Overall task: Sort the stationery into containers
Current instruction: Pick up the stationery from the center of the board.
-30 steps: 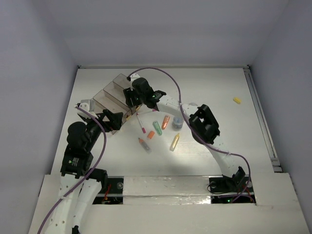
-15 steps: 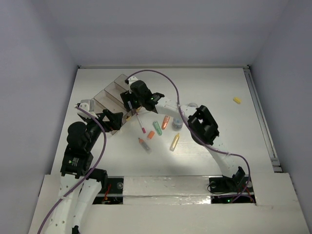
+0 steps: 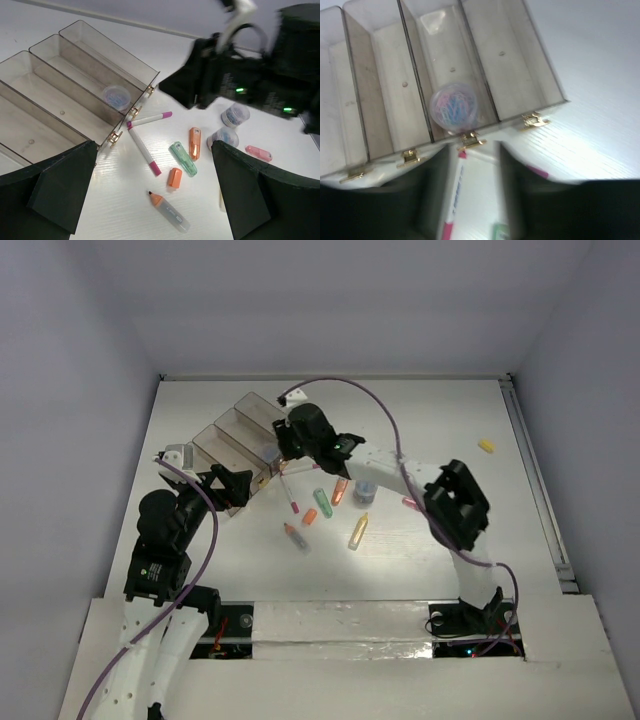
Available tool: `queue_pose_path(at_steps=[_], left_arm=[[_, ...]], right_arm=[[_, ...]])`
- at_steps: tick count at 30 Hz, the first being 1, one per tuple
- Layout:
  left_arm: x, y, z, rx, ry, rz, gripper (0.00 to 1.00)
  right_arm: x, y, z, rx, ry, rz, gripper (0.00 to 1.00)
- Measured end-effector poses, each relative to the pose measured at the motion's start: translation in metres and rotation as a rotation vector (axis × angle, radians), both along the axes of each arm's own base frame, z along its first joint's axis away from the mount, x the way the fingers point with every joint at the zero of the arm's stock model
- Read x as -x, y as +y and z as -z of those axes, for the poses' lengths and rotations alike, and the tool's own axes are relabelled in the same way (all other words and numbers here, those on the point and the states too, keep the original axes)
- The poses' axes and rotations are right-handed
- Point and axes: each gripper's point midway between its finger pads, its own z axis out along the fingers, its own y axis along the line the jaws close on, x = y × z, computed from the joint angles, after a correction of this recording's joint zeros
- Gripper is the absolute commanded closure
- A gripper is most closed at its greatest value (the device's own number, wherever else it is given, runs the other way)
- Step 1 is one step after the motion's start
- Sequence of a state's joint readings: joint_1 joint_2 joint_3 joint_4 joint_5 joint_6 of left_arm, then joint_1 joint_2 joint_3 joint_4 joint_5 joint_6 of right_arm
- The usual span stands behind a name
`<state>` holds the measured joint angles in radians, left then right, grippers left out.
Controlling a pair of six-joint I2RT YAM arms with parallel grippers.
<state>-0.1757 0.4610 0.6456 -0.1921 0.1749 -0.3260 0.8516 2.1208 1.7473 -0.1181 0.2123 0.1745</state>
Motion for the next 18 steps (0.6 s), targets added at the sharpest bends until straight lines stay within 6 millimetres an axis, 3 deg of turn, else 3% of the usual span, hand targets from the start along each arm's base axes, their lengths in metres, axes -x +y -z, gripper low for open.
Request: queue_pose_path(at_steps=[2,4,7,8,9,12,15,18], left_arm=[[0.0,0.0,0.0,0.0,0.0,0.0,0.01],[0.0,0.0,0.0,0.0,0.0,0.001,0.01],[0.001,-0.002,0.0,0.0,0.0,0.007,0.01],[0.001,-0.002,0.0,0.0,0.0,0.01,0.01],[0.001,-0.003,0.0,0.0,0.0,0.013,0.01],[0.001,-0.004,0.0,0.0,0.001,0.018,0.01],[0.002,-0.006,0.0,0.0,0.001,0.024,0.01],[0.002,-0.006,0.0,0.0,0.0,0.024,0.01]], right_arm=[[0.008,-0.024,-0.026,-0.028,-0.036,0.032,0.75],[0.01,-0.052,-0.045,-0.058,-0.06,0.078,0.76],[0.007,-0.106,-0.054,-0.064,-0.062,0.179,0.65],[0.007,-0.123,-0.049,-0.051,-0.05,0.212,0.57],[0.008,-0.143,-0.04,-0.032,-0.028,0.248,0.38],[0.017,-0.19,-0.004,0.05,0.059,0.332,0.2],[0.036,-0.209,0.03,0.132,0.151,0.346,0.15],[0.055,-0.212,0.051,0.174,0.222,0.322,0.15]])
